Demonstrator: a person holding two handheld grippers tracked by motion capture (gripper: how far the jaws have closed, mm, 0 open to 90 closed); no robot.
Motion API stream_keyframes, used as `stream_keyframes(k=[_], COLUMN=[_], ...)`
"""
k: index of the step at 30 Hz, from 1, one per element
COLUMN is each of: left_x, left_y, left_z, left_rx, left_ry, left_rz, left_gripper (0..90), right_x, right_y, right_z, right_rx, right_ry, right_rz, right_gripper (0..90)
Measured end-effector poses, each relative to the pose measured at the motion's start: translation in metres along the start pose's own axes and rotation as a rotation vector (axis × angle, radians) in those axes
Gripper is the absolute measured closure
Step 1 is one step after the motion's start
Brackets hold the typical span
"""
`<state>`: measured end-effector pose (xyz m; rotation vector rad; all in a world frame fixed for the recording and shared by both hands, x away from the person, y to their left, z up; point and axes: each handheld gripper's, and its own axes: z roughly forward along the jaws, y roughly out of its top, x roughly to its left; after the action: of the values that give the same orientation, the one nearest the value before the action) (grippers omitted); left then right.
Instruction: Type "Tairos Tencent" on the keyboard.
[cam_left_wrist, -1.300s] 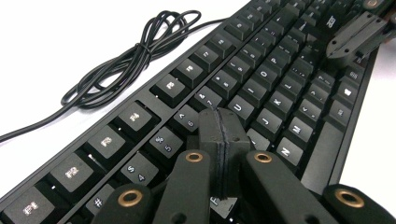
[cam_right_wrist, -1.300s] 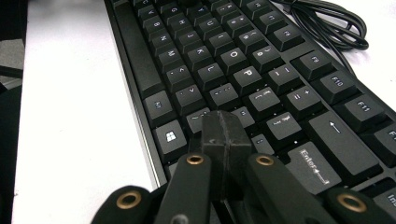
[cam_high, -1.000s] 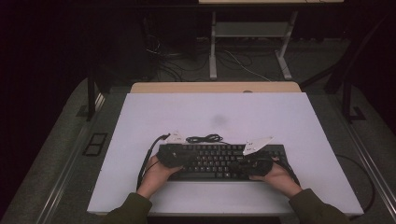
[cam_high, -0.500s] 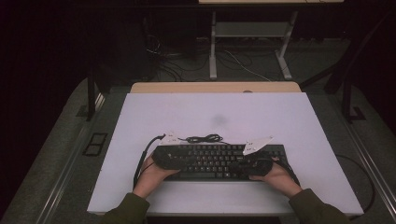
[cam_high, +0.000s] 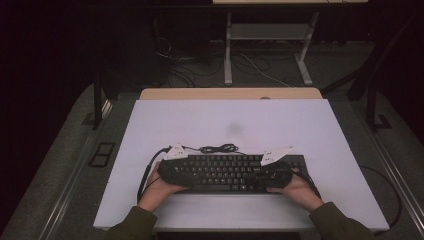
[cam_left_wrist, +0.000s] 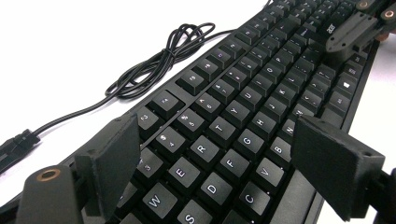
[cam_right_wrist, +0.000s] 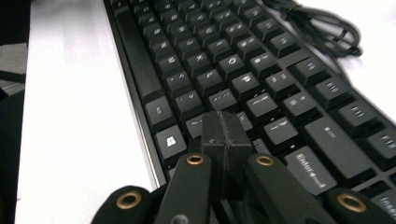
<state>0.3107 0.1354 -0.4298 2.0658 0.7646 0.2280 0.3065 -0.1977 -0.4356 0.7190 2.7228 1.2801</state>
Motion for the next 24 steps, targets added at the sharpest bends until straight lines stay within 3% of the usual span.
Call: stream_keyframes(k=[5, 6, 12, 19, 24], left_x=[0.001, 0.001, 0.0, 0.0, 0.001], left_y=[-0.001, -0.002, -0.003, -0.006, -0.007], left_z=[-0.002, -0.002, -0.005, -0.01, -0.013], left_rx=[-0.003, -0.003, -0.009, -0.031, -0.041], left_ry=[-0.001, 0.001, 0.008, 0.005, 0.011], left_rz=[0.0, 0.002, -0.004, -0.017, -0.022], left_gripper=[14.8, 14.9, 14.8, 14.9, 14.9], right_x=[-0.003, -0.004, -0.006, -0.007, -0.01], right_y=[0.001, 0.003, 0.007, 0.013, 0.017], right_z=[-0.003, -0.005, -0.005, -0.002, -0.003], right_rx=[-0.036, -0.055, -0.087, -0.103, -0.122], right_ry=[0.01, 0.011, 0.02, 0.009, 0.0], right_rz=[0.025, 0.04, 0.069, 0.091, 0.107], right_gripper=[88.9, 81.3, 69.7, 47.2, 39.9])
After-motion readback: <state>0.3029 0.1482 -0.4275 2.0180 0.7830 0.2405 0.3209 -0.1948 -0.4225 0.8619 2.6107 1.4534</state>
